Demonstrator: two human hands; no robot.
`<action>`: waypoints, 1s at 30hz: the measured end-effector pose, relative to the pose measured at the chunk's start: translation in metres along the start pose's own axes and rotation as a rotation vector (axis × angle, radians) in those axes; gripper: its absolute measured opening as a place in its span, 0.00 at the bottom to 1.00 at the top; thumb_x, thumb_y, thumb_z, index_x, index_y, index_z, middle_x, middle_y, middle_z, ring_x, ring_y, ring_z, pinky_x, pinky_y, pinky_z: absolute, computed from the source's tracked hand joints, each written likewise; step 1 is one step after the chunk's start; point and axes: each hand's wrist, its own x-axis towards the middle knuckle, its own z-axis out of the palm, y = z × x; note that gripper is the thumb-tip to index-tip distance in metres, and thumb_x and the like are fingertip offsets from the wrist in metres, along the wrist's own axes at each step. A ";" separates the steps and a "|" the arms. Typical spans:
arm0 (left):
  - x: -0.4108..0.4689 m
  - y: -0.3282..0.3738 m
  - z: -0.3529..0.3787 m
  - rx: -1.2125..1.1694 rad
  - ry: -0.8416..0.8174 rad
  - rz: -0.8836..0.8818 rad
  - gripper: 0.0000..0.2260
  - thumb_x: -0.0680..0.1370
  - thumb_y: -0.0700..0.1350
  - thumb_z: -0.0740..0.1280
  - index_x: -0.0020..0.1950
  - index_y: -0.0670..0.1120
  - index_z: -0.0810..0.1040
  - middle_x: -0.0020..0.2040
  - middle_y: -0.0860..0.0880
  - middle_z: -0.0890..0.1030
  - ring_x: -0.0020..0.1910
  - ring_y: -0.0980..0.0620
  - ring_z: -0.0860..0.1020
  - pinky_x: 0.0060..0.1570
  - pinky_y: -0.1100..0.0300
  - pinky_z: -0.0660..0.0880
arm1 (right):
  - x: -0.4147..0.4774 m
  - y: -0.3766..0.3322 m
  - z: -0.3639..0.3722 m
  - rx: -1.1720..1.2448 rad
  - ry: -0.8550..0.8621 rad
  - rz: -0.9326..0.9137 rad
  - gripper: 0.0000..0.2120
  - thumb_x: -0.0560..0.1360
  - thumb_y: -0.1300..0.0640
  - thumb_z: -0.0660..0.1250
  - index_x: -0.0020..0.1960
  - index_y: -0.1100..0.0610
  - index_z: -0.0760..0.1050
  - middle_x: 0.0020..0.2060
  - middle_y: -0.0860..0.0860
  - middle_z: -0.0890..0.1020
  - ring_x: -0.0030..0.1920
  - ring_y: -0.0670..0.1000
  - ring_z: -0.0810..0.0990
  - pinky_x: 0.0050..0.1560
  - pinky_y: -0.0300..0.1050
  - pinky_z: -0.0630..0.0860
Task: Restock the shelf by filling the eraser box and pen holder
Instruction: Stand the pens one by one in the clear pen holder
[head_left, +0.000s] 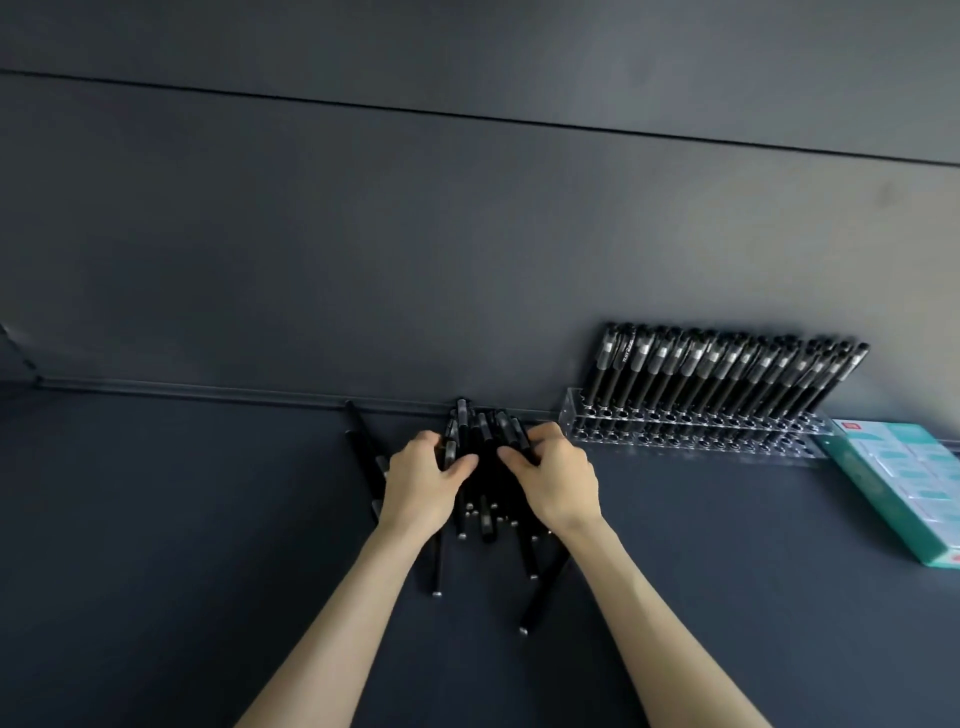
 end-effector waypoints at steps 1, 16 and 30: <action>0.000 -0.002 0.001 -0.001 0.018 0.009 0.12 0.77 0.50 0.67 0.49 0.43 0.70 0.42 0.52 0.73 0.43 0.53 0.73 0.40 0.61 0.67 | 0.000 -0.001 -0.001 0.012 0.010 0.003 0.20 0.75 0.43 0.64 0.59 0.56 0.69 0.41 0.50 0.81 0.48 0.55 0.78 0.43 0.45 0.70; 0.003 -0.010 0.002 -0.183 0.093 0.026 0.15 0.81 0.53 0.58 0.49 0.41 0.72 0.38 0.46 0.79 0.35 0.45 0.78 0.40 0.49 0.78 | 0.001 -0.001 -0.002 0.138 0.069 -0.022 0.16 0.76 0.43 0.63 0.52 0.57 0.75 0.36 0.49 0.80 0.39 0.52 0.78 0.40 0.45 0.73; -0.034 0.081 0.043 -0.656 -0.191 0.046 0.06 0.83 0.45 0.57 0.57 0.48 0.71 0.34 0.50 0.67 0.27 0.56 0.63 0.24 0.63 0.59 | -0.010 0.041 -0.090 0.669 0.071 -0.182 0.10 0.80 0.56 0.60 0.47 0.63 0.75 0.28 0.43 0.79 0.27 0.44 0.66 0.30 0.35 0.65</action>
